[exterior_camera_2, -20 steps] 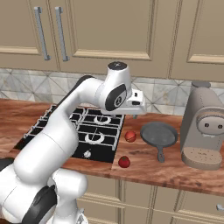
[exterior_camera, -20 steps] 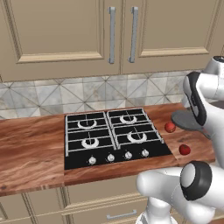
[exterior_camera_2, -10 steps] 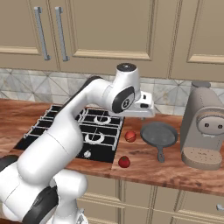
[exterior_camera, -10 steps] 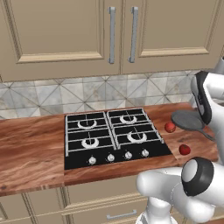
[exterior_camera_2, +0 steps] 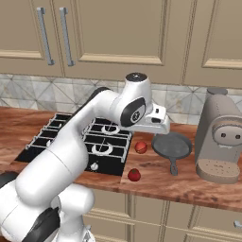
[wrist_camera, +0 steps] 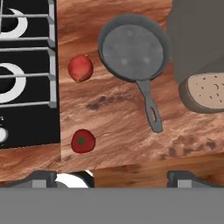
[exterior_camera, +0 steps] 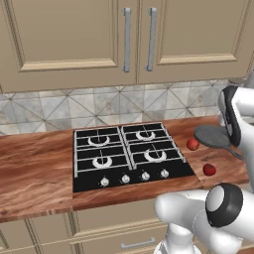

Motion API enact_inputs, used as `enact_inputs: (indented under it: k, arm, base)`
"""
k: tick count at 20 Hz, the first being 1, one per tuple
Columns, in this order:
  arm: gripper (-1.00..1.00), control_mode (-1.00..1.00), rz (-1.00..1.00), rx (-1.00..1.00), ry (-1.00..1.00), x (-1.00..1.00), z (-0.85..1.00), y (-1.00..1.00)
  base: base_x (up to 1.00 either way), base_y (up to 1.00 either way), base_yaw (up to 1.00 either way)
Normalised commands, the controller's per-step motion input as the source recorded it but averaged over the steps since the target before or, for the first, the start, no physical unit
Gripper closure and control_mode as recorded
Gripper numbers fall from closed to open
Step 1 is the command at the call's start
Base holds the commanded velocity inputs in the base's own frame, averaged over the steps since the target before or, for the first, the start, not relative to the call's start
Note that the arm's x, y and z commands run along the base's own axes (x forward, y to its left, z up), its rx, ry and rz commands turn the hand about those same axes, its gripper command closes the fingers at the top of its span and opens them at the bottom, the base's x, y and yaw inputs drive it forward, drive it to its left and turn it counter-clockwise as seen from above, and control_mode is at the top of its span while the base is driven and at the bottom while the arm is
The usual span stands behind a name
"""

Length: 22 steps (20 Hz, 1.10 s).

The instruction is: Place the pan on the rear left burner on the stove. Then place the tomato and the onion in the pan and turn on the rear left burner.

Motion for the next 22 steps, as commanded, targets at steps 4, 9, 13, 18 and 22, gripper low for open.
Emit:
enact_inputs:
  k: [4,9,13,18,22]
  arm:
    - [-1.0,-1.0,-0.08,-0.05,0.0,-0.01,-0.29,0.0]
    - [-1.0,-1.0,-0.04,-0.04,0.0,0.0,-0.25,0.0]
    - [-1.0,-1.0,-0.01,0.0,0.0,0.2,-0.14,0.0]
    - [-1.0,-1.0,0.0,0.0,0.0,0.37,-0.1,0.0]
    - [-1.0,-1.0,0.0,-0.01,0.0,0.51,-0.18,-0.09]
  base:
    - [0.0,0.0,0.0]
    - [0.0,0.0,0.0]
    - [0.0,0.0,0.0]
    - [0.0,0.0,0.0]
    - [0.0,0.0,0.0]
